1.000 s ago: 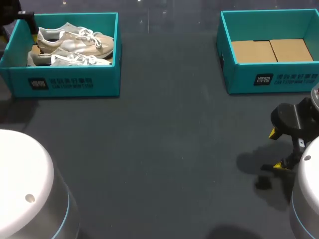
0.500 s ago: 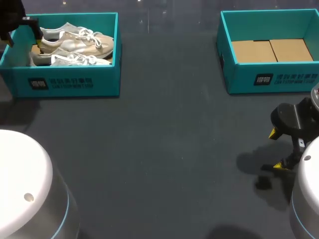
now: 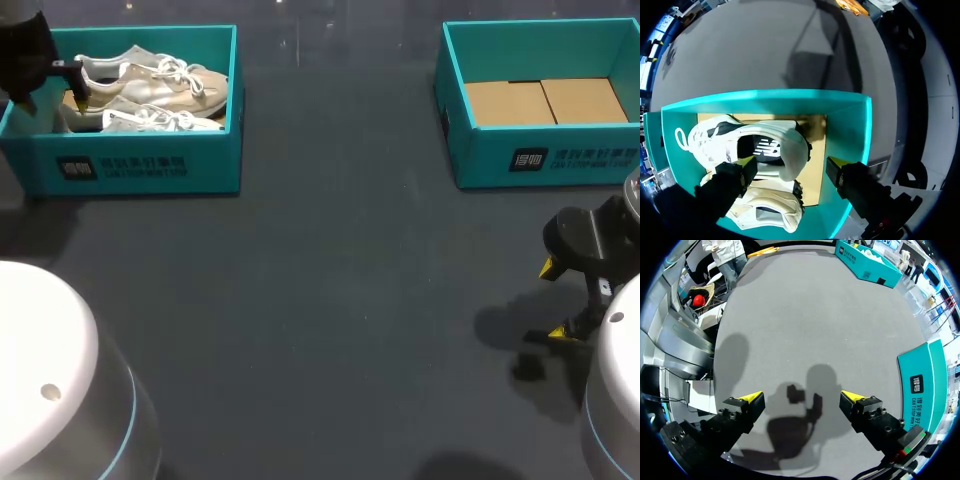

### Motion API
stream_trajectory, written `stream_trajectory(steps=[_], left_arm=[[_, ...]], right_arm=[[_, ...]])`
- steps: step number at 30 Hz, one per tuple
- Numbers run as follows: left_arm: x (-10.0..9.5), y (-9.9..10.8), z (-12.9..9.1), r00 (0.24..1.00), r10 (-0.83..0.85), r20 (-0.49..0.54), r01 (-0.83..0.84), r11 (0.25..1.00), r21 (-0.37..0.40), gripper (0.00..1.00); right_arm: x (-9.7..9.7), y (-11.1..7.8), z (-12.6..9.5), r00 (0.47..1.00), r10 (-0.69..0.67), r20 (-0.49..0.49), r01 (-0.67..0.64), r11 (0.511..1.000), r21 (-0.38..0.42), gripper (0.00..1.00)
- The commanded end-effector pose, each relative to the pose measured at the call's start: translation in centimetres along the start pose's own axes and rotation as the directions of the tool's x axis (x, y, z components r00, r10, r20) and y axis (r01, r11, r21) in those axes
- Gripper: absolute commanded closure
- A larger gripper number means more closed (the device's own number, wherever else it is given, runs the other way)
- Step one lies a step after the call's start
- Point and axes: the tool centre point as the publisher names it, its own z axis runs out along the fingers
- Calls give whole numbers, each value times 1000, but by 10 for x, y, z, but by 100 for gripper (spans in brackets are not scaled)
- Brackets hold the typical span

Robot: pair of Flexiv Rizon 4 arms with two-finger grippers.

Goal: Take the shoe out of the shoebox, open the shoe tongue, remove and reinsert the insole, then place the shoe into the shoebox

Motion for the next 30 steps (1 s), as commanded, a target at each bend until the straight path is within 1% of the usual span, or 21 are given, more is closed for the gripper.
stream_trajectory(steps=[1,3,7,13,18,21,30], left_arm=[[-1,3,10,1000,1,-7,-1,1000,6,14],[-2,3,14,1000,2,-15,-2,1000,9,16],[-2,3,21,1000,1,-30,-1,1000,12,16],[3,1,31,998,-1,-55,2,1000,28,17],[6,1,42,997,-4,-75,7,999,42,21],[7,1,46,997,-7,-82,11,999,46,23],[10,2,56,994,-14,-108,21,998,58,25]], right_arm=[[3,-1,-1,1000,-1,4,1,1000,1,0],[3,-1,-1,1000,-1,4,1,1000,1,0],[3,-1,-1,1000,-1,4,1,1000,1,0],[3,-1,-1,1000,-1,4,1,1000,1,0],[3,-1,-1,1000,-1,4,1,1000,1,0],[3,-1,-1,1000,-1,4,1,1000,1,0],[3,-1,-1,1000,-1,4,1,1000,1,0]])
